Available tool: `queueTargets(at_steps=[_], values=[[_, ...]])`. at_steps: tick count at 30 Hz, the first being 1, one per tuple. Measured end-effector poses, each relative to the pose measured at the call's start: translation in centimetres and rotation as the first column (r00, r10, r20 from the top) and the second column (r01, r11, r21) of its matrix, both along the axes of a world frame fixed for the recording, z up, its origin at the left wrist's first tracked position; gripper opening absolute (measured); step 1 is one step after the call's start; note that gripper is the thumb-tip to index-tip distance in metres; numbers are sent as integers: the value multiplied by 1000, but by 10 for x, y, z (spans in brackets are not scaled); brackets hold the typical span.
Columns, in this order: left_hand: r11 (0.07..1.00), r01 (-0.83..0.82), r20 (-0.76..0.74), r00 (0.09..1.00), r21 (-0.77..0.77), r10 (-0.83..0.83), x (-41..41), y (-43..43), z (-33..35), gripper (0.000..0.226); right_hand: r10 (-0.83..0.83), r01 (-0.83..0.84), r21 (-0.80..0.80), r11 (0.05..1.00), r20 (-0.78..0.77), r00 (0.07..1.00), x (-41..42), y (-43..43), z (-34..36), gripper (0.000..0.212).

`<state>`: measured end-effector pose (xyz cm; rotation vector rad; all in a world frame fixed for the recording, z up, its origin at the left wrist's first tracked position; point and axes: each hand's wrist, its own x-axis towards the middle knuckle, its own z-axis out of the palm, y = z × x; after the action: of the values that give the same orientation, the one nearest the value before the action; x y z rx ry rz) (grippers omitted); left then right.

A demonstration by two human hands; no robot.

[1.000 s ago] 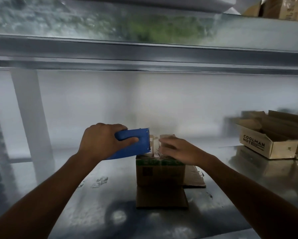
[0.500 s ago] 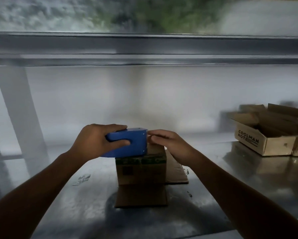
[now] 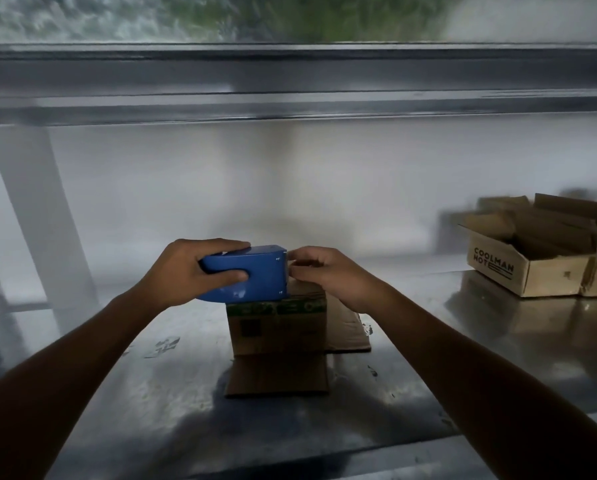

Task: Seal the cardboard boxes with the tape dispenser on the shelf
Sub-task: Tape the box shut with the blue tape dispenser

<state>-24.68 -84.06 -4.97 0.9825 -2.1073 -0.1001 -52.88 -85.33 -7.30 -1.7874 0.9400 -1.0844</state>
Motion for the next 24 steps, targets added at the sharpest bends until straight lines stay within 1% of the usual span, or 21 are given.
queueTargets(at_steps=[4, 7, 11, 13, 16, 21, 24], values=[[999, 34, -28, 999, 0, -34, 3, -5, -3, 52, 13, -15, 25, 1000, 70, 997, 3, -4, 4, 34], [999, 33, -18, 999, 3, -33, 2, -7, -1, 50, 13, -24, 64, 998, 157, 988, 1, -3, 5, 28], [1000, 28, -19, 999, 14, -27, 2, -8, -2, 50, 40, -64, 109, 992, 216, 976, 5, -1, -2, 30], [999, 27, -26, 999, 20, -26, 2, -8, -2, 51, 32, -49, 75, 996, 213, 977, 7, 1, -3, 27], [999, 37, -30, 999, 37, -36, 2, -6, -2, 49, -28, 24, 21, 999, 192, 981, 10, 3, -6, 21], [998, 27, -24, 999, 48, -26, 2, -6, -1, 48, -93, 95, -4, 995, 172, 981, 14, -1, -9, 16], [999, 14, -20, 1000, 42, -13, 1, -5, -1, 52, -135, 142, -43, 989, 138, 981, 16, 1, -7, 14]])
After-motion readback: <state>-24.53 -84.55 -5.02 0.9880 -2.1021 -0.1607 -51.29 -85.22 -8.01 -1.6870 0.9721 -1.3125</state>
